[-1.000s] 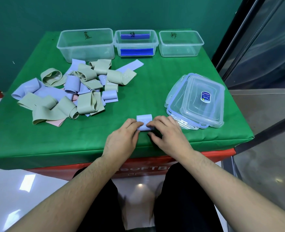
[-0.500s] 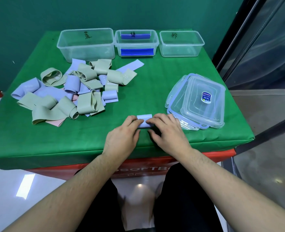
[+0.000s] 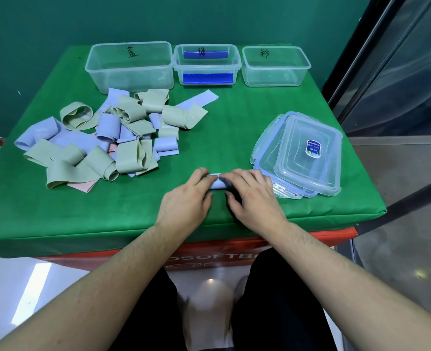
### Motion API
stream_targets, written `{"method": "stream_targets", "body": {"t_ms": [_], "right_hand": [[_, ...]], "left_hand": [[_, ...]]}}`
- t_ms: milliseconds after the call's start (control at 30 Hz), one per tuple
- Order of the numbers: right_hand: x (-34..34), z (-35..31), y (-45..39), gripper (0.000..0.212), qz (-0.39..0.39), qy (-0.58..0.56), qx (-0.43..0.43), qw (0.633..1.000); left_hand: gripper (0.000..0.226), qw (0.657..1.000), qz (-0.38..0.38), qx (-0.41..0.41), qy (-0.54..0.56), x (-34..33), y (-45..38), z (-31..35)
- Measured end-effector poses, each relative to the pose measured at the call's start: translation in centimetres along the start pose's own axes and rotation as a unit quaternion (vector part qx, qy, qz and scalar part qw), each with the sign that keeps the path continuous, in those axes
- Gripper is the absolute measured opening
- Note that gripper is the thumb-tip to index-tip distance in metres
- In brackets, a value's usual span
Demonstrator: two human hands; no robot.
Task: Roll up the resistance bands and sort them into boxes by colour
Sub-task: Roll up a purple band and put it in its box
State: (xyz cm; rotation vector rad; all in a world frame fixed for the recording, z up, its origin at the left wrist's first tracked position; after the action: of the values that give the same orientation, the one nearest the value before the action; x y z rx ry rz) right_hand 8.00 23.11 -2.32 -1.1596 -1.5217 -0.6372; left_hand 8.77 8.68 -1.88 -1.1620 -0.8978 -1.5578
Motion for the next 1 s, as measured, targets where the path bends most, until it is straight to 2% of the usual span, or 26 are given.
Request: {"method": "stream_targets", "body": {"t_ms": [200,333,433,567,633,733,833,1000], "right_hand": [[-0.2,0.4,-1.5,0.034,-0.016,0.005,-0.006,1.000],[0.0,0.3,-2.5,0.027,-0.022,0.001,-0.013,1.000],[0.5,0.2,-2.4,0.029,-0.014,-0.029,-0.013,0.999],[0.4,0.1,-1.8,0.032,-0.028,-0.163,-0.047,0.985],[0.4,-0.2,-1.5,0.031,-0.023,-0.245,-0.054,0.968],[0.7,-1.0,-1.2,0.026,-0.010,-0.339,-0.071,0.938],[1.2,-1.7,-0.9,0.025,0.006,-0.384,-0.087,0.919],[2.6,-2.7,-0.1,0.019,0.030,-0.433,-0.078,0.898]], "left_hand": [[0.041,1.000,-0.020,0.009,0.013,0.2,-1.7,-0.5],[0.037,0.997,-0.025,0.021,0.067,0.2,-2.2,-0.8],[0.036,0.989,-0.019,0.026,0.143,0.3,-2.1,-1.4],[0.028,0.932,-0.008,0.009,0.361,0.7,-1.5,-1.5],[0.027,0.907,-0.006,0.019,0.422,1.0,-1.3,-1.3],[0.028,0.873,0.004,0.041,0.486,1.4,-0.8,-0.9],[0.024,0.839,0.015,0.063,0.540,1.5,-0.1,-0.5],[0.027,0.811,0.018,0.095,0.577,1.4,1.0,-0.1]]}}
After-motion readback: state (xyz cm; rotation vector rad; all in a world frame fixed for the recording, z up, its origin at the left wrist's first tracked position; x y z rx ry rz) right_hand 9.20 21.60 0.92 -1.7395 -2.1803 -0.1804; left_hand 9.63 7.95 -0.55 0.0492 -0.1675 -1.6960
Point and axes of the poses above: each hand's wrist, its own y-axis away from the middle knuckle, its own x-axis out of the back of the hand, z = x × y, the point moved 7 cm from there along -y, towards the middle knuckle, and after that the axes turned 12 degrees about -z, right-handed, at the moved point
